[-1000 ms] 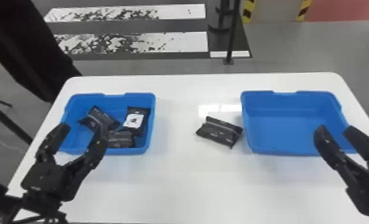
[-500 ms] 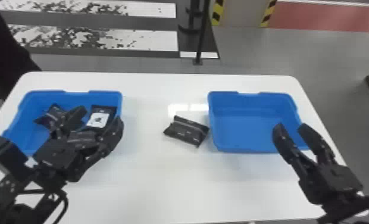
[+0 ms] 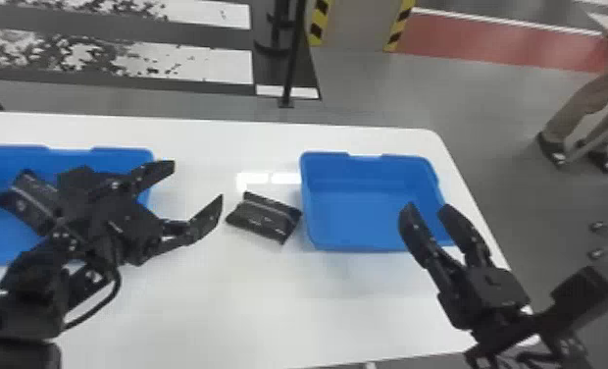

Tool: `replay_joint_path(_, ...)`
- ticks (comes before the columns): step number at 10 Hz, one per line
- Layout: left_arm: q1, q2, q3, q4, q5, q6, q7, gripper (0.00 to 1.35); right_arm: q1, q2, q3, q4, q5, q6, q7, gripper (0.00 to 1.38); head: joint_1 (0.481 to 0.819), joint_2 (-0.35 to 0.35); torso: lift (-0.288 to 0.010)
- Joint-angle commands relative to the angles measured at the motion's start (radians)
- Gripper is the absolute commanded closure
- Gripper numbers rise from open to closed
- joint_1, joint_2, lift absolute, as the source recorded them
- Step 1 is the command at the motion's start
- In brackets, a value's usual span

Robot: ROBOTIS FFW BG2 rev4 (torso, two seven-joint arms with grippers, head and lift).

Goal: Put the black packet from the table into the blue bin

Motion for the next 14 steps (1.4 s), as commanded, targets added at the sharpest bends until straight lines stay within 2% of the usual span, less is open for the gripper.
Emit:
replay_joint_path(1, -0.069, -0.022, -0.018, 0.065, -0.097, 0.024, -0.015, 0.17, 0.000, 0.001, 0.000, 0.000, 0.000, 0.000, 0.000, 0.51, 0.695, -0.222, -0.110)
replay_joint_path(3, -0.177, -0.028, -0.127, 0.173, -0.127, 0.031, -0.020, 0.17, -0.002, 0.001, 0.000, 0.000, 0.000, 0.000, 0.000, 0.51, 0.695, -0.235, -0.110)
replay_joint_path(4, -0.236, -0.033, -0.191, 0.241, -0.141, 0.024, -0.020, 0.17, -0.009, 0.001, 0.000, 0.003, 0.002, 0.000, 0.000, 0.51, 0.695, -0.262, -0.110)
replay_joint_path(5, -0.282, -0.039, -0.223, 0.303, -0.165, 0.019, -0.020, 0.16, -0.014, 0.001, 0.004, 0.008, 0.004, 0.000, 0.002, 0.51, 0.695, -0.299, -0.110)
replay_joint_path(8, -0.349, -0.045, -0.275, 0.411, -0.258, 0.056, -0.020, 0.16, -0.022, 0.001, 0.006, 0.015, 0.006, 0.000, 0.002, 0.51, 0.695, -0.333, -0.110)
replay_joint_path(10, -0.403, -0.042, -0.353, 0.482, -0.264, 0.070, -0.020, 0.16, -0.029, 0.001, 0.006, 0.022, 0.006, 0.000, 0.002, 0.51, 0.695, -0.337, -0.110)
replay_joint_path(12, -0.452, -0.048, -0.391, 0.565, -0.294, 0.083, -0.012, 0.16, -0.034, 0.001, 0.006, 0.025, 0.006, 0.000, 0.002, 0.51, 0.695, -0.350, -0.110)
replay_joint_path(14, -0.462, -0.050, -0.393, 0.582, -0.314, 0.092, 0.003, 0.16, -0.034, 0.001, 0.004, 0.025, 0.002, 0.000, 0.002, 0.51, 0.695, -0.350, -0.110)
